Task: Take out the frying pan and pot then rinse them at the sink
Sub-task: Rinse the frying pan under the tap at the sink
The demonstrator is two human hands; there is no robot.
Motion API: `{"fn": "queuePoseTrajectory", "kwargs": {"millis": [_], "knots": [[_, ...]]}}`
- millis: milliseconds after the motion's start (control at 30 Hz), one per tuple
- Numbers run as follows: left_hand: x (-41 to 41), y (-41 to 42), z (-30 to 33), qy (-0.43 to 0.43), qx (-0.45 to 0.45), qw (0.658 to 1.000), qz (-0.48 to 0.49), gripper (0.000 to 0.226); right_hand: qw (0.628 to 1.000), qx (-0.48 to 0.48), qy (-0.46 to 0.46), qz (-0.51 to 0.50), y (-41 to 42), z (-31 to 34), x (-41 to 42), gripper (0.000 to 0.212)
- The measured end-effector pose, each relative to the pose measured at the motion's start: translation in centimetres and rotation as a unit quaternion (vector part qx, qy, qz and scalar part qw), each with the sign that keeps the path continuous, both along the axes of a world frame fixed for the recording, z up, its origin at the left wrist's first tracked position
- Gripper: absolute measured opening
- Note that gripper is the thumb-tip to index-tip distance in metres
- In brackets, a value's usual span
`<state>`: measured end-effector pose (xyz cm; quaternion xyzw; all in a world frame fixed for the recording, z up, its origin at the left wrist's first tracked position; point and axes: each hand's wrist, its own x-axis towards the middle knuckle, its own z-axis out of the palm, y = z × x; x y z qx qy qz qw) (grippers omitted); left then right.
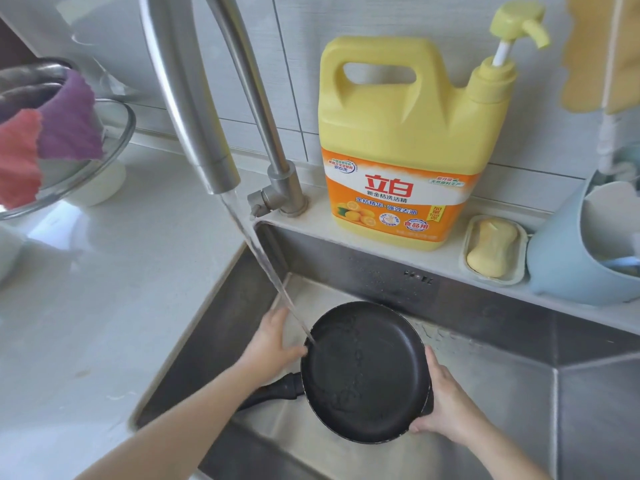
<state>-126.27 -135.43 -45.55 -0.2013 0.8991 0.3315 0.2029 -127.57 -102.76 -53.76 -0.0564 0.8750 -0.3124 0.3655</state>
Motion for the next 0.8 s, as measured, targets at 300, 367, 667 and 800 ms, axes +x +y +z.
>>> {"fn": "queuePoseTrajectory", "kwargs": {"millis": [300,367,667,800], "knots": [[2.7,0.0,-7.3,-0.162,0.022,0.976,-0.141,0.139,0.998,-0.039,-0.047,-0.015,0.0,-0.8,-0.6,0.153],[3.0,-0.3,-8.3,-0.155,0.064,0.978,-0.124,0.143,0.998,-0.040,-0.048,-0.021,0.0,-1.1,-0.5,0.153],[2.3,-0.4,-5.0,-0.180,0.096,0.970,-0.135,0.140,0.990,-0.120,-0.047,-0.054,0.7,0.3,0.2,0.150],[-0.1,-0.5,-0.3,-0.223,0.053,0.954,-0.191,0.135,0.978,-0.175,-0.084,-0.072,1.1,3.3,1.0,0.131]]}}
